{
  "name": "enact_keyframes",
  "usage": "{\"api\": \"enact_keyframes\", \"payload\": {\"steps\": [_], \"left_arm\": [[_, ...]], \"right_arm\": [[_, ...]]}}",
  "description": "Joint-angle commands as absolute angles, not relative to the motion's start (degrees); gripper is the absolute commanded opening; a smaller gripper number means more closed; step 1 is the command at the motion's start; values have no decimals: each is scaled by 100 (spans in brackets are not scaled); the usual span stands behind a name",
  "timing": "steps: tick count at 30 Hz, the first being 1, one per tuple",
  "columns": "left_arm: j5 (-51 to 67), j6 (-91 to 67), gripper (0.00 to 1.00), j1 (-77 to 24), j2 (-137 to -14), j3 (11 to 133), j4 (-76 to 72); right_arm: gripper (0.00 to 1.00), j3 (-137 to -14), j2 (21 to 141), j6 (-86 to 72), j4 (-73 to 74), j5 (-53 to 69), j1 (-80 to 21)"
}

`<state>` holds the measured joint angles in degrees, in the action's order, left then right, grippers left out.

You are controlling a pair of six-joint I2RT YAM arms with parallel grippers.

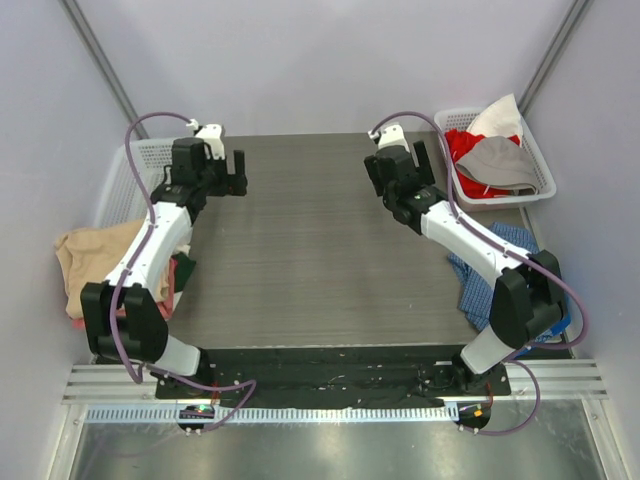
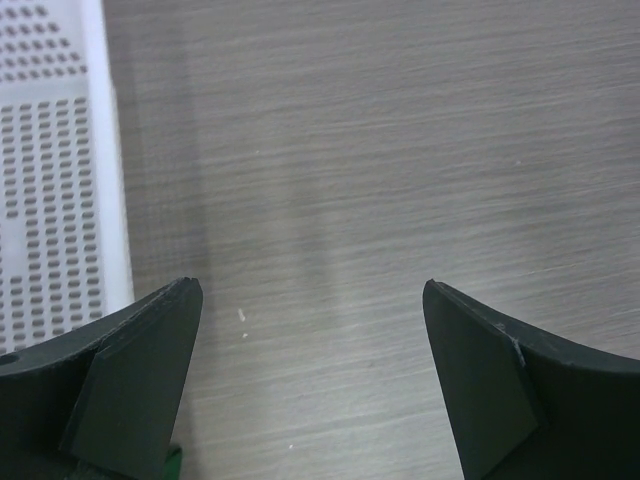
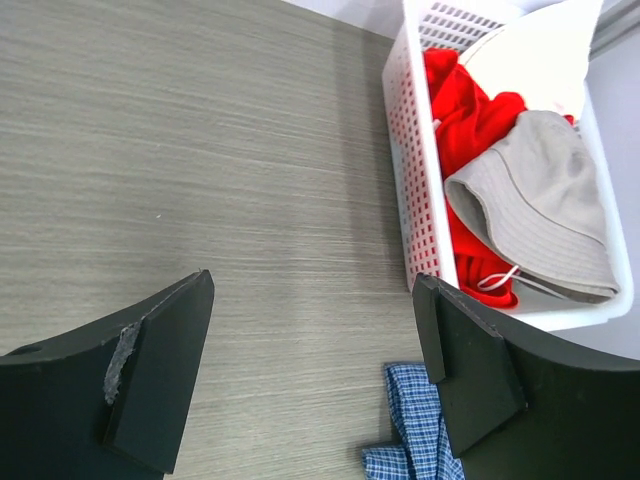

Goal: Fold and stack the t-shirts
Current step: Put the neatly folded tshirt into the corner of the board with the left arm

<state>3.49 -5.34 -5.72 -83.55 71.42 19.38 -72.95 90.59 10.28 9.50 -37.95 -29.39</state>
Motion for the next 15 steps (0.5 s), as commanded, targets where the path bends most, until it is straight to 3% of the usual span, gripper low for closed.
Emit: {"api": "enact_keyframes", "payload": {"steps": [1, 15], "left_arm": [[-165, -317, 98, -992, -8560, 7672, 1433], [-237, -273, 100, -1204, -8561, 7673, 1371]], "right_arm": [[89, -7611, 8798, 713, 826, -4280, -2857], [88, -7287, 8640, 589, 457, -4412, -2733]]}}
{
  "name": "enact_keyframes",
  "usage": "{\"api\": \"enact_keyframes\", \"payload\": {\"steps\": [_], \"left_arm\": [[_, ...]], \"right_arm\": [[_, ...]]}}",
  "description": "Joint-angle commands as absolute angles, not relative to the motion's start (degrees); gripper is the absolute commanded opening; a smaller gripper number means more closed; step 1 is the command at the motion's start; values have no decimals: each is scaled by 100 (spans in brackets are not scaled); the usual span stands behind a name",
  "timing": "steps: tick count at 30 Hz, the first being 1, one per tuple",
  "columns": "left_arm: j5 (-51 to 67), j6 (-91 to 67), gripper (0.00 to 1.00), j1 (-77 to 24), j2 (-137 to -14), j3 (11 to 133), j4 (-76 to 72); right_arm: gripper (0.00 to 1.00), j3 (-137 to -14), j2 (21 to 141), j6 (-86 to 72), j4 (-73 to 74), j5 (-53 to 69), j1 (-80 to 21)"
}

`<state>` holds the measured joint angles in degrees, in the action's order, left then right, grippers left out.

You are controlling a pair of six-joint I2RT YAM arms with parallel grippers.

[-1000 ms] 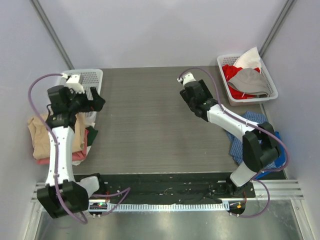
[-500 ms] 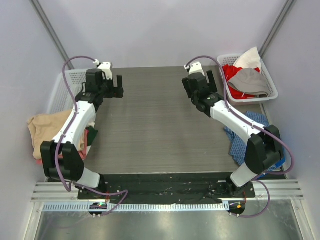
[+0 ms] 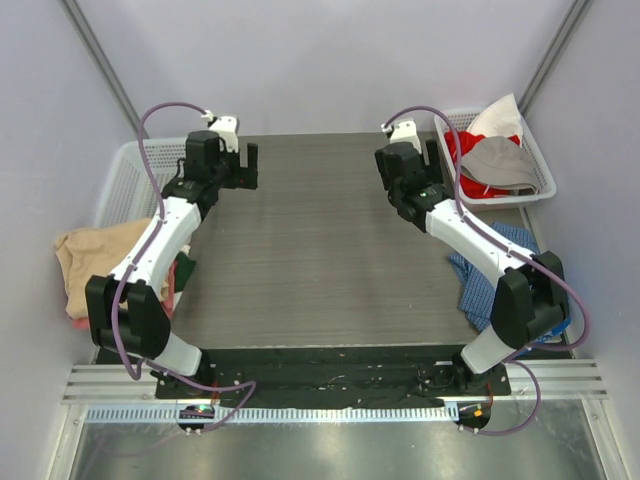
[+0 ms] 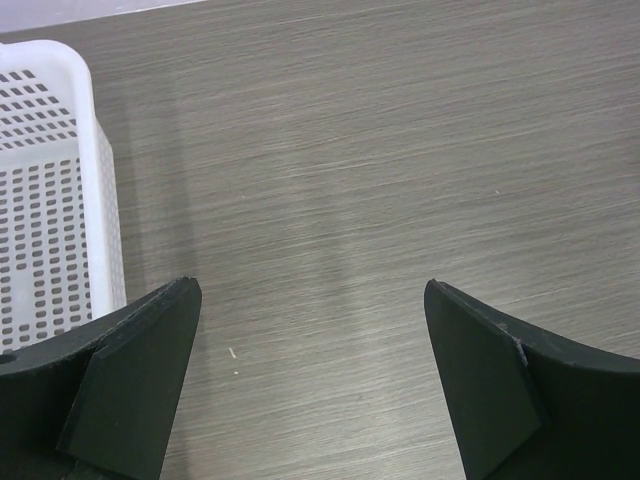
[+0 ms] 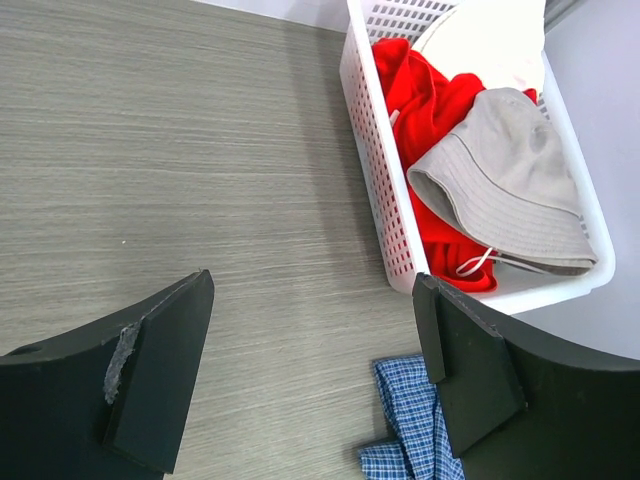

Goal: Fold and stack the t-shirts
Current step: Put the neatly folded tshirt into the corner of the board with the left arm

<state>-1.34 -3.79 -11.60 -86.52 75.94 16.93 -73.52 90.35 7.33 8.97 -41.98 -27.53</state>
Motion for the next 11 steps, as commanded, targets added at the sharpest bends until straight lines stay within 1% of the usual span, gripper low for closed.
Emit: {"api": "enact_keyframes", "payload": {"steps": [1, 11], "left_arm": [[-237, -272, 100, -1213, -8561, 7673, 1371], [-193, -264, 100, -1371, -8543, 7585, 1310]], "right_arm": [[88, -7269, 8622, 589, 440, -4403, -2716], [88, -7163, 8570, 589, 334, -4430, -2698]]}}
